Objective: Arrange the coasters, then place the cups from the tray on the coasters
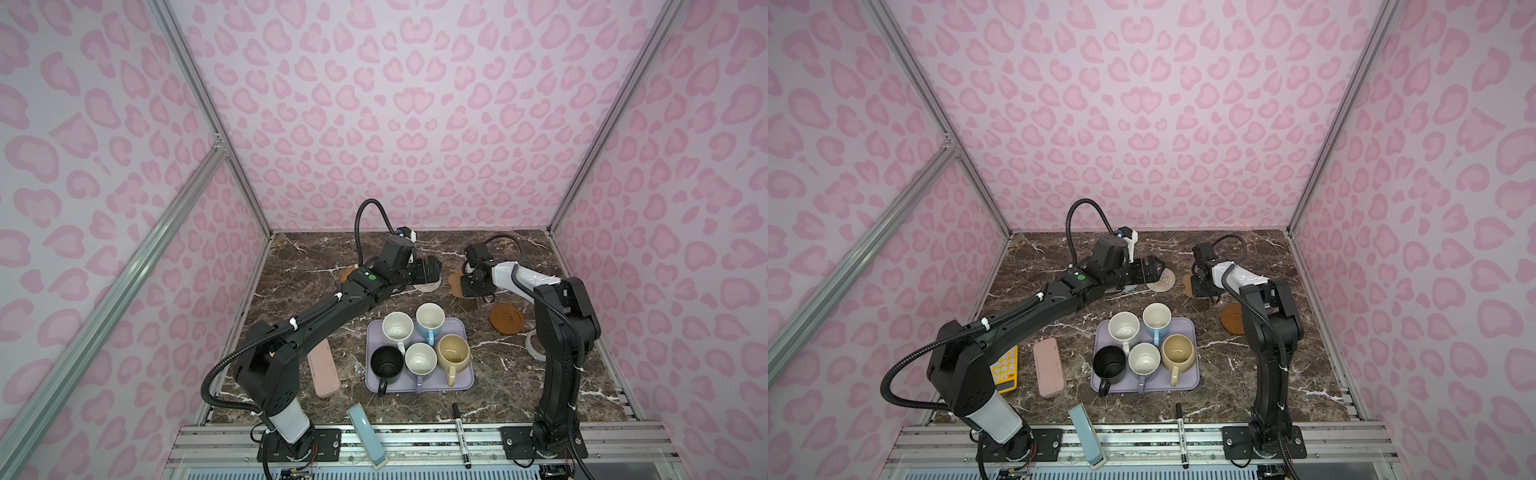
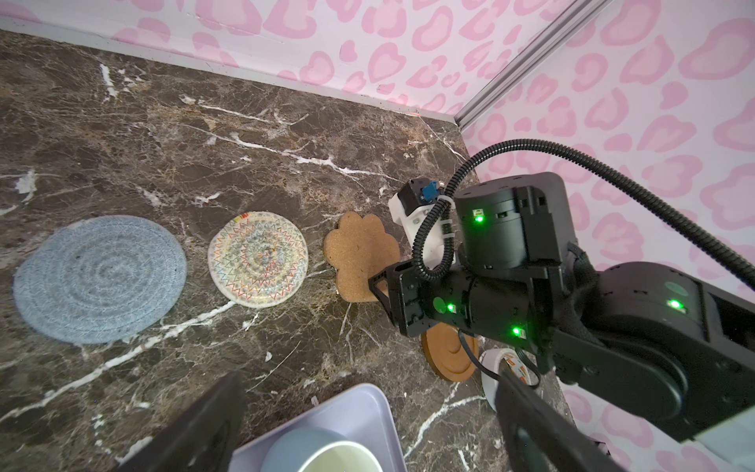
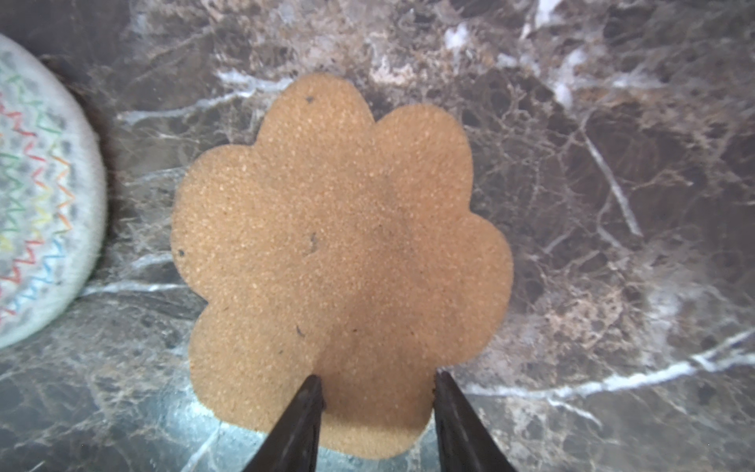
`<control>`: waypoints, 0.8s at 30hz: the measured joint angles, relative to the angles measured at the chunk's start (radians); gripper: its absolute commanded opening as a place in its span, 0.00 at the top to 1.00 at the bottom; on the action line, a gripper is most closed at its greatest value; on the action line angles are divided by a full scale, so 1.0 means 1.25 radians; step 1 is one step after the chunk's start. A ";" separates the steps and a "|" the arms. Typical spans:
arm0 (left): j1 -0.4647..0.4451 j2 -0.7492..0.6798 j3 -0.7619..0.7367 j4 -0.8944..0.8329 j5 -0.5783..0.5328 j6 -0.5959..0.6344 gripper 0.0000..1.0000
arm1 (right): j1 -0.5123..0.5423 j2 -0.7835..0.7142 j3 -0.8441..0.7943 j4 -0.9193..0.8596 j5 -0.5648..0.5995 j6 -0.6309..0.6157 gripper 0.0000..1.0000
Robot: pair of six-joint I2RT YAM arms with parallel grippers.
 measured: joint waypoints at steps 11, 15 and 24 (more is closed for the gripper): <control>0.002 -0.025 -0.015 0.000 -0.010 0.000 0.03 | 0.015 0.029 0.037 -0.018 0.017 -0.015 0.55; 0.003 -0.033 -0.020 0.000 -0.017 0.000 0.03 | 0.015 0.030 0.046 -0.030 0.022 -0.015 0.55; 0.007 -0.045 -0.028 0.000 -0.020 0.000 0.03 | 0.009 0.061 0.115 -0.071 0.007 -0.017 0.49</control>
